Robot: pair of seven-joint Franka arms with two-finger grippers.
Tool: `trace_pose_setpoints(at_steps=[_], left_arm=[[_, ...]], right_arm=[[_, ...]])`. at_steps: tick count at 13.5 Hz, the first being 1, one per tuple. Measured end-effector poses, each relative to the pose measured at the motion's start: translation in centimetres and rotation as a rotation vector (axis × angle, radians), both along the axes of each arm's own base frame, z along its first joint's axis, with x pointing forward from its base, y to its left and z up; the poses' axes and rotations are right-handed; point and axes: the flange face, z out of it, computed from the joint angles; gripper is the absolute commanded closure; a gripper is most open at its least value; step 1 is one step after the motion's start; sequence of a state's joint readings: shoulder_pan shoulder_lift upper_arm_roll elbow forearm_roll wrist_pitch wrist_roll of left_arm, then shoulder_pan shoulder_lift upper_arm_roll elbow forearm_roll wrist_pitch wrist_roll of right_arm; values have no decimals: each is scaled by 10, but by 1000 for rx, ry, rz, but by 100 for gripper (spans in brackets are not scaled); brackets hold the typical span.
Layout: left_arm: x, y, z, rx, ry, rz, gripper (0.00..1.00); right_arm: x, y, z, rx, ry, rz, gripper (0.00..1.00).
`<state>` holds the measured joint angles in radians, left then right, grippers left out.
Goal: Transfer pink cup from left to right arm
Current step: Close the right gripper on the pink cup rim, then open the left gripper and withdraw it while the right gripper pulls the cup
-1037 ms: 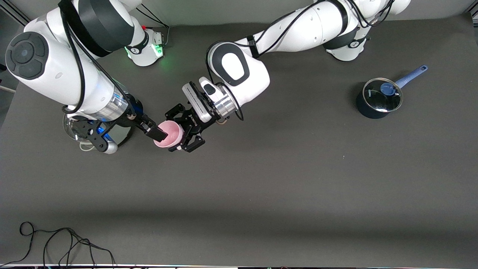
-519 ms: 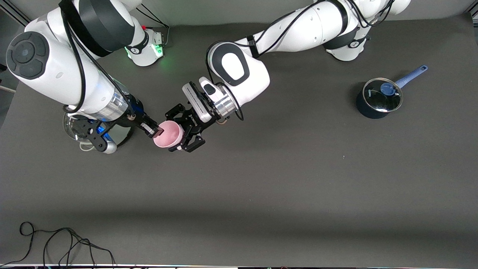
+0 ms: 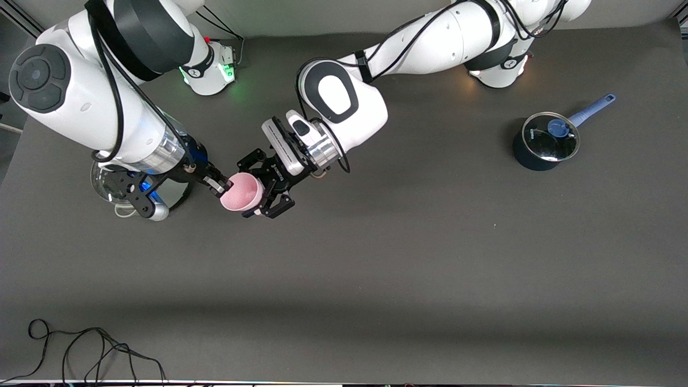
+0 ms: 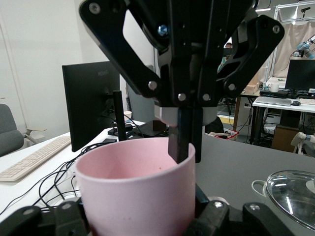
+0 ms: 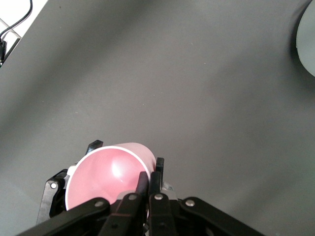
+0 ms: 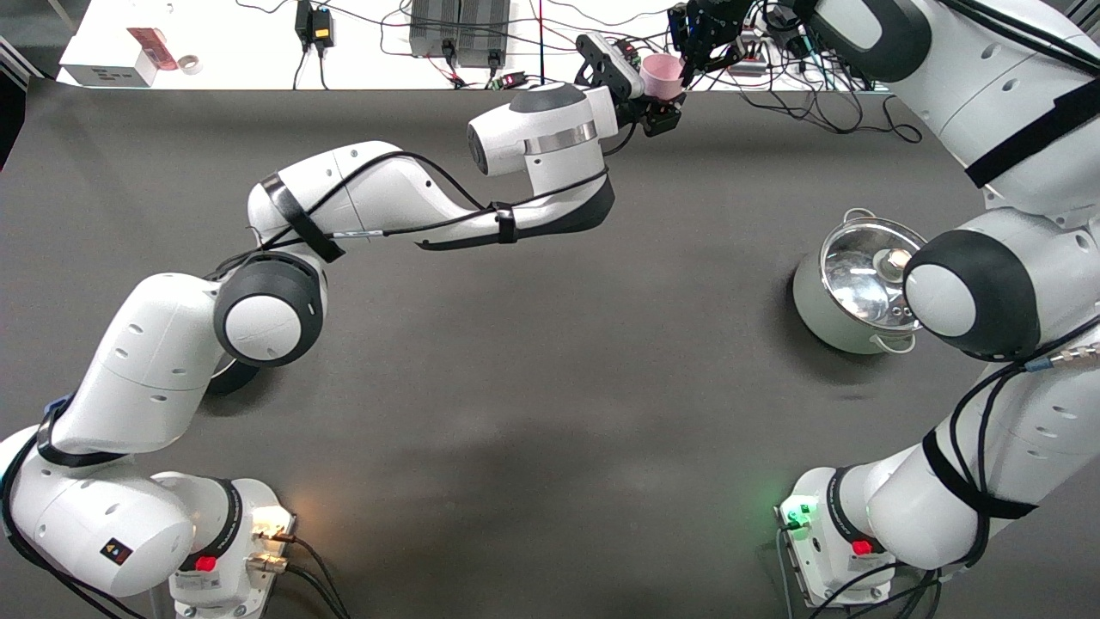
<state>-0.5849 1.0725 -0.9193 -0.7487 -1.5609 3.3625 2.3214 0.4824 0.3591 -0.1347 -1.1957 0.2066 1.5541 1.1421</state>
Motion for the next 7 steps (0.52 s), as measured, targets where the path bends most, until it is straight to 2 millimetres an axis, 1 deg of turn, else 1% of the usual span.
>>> trace_pose_setpoints(at_steps=[1,3,5,7], left_arm=[[0,0,0,0,0,0,1],[4,3,0,10,-15,7,0],[13,12,9,29,-52,27,0],[17,17,15,37,-69,39,0]], right_arm=[[0,0,0,0,0,0,100],[0,1,0,3,-2,-1,100],[5,-1,4,13,-33,-14,100],[13,-10,7,21,-65,-35,100]])
